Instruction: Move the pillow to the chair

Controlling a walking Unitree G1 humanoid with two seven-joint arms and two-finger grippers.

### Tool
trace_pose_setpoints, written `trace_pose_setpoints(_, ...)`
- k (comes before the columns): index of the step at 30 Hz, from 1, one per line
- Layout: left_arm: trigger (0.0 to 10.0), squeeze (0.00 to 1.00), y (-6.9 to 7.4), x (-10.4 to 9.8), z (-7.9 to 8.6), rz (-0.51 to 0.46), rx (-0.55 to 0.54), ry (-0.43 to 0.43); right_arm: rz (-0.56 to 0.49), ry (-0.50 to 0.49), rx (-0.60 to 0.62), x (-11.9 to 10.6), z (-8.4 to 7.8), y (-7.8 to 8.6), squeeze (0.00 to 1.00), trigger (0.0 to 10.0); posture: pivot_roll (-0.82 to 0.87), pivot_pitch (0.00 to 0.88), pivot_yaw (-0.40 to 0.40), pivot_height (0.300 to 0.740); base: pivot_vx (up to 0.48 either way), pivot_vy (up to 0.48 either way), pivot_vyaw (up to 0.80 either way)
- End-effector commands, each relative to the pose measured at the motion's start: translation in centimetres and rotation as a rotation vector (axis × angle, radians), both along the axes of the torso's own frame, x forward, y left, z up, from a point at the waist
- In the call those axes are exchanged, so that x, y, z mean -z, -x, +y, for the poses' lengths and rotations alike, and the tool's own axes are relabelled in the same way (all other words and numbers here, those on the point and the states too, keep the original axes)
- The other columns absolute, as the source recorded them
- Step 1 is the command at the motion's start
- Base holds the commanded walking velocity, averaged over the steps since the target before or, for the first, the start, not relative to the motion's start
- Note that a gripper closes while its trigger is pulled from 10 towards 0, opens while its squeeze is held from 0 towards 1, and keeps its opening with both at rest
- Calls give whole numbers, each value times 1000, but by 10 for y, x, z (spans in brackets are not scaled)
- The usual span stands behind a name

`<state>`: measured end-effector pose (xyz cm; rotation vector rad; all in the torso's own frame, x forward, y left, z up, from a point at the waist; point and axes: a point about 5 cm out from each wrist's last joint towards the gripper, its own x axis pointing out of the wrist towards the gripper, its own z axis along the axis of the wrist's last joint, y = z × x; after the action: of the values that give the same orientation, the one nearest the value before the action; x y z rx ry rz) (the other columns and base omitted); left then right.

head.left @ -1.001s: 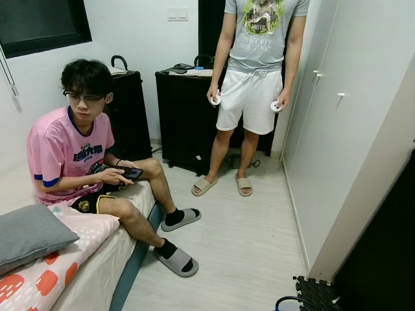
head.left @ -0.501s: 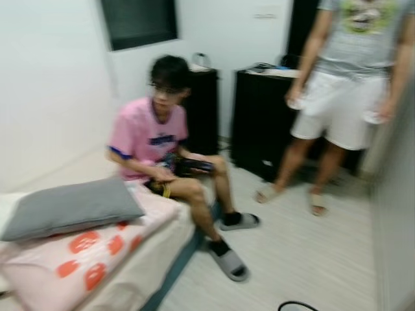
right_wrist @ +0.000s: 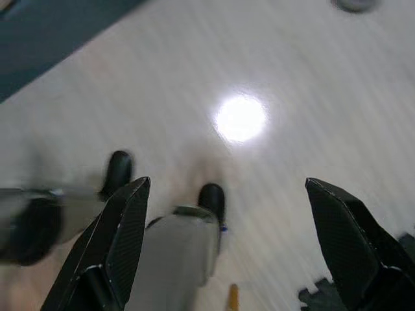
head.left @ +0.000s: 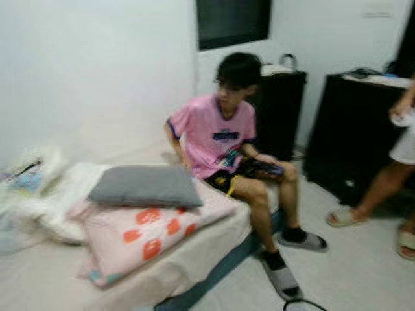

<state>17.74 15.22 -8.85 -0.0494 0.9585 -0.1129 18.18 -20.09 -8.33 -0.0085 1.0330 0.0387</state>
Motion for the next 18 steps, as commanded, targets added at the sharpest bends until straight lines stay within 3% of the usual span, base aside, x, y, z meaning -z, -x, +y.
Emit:
trace_pose_setpoints(1,10000,0,0,0,-1,4,-7,32,8,-4,9,1,-1,3,0,10000,-69,0,3,740,0,0,788)
trace_pose_setpoints(18,10000,0,-1,-1,-1,3,-25,68,8,-5,7,1,-1,3,0,10000,-72,0,3,740,0,0,788)
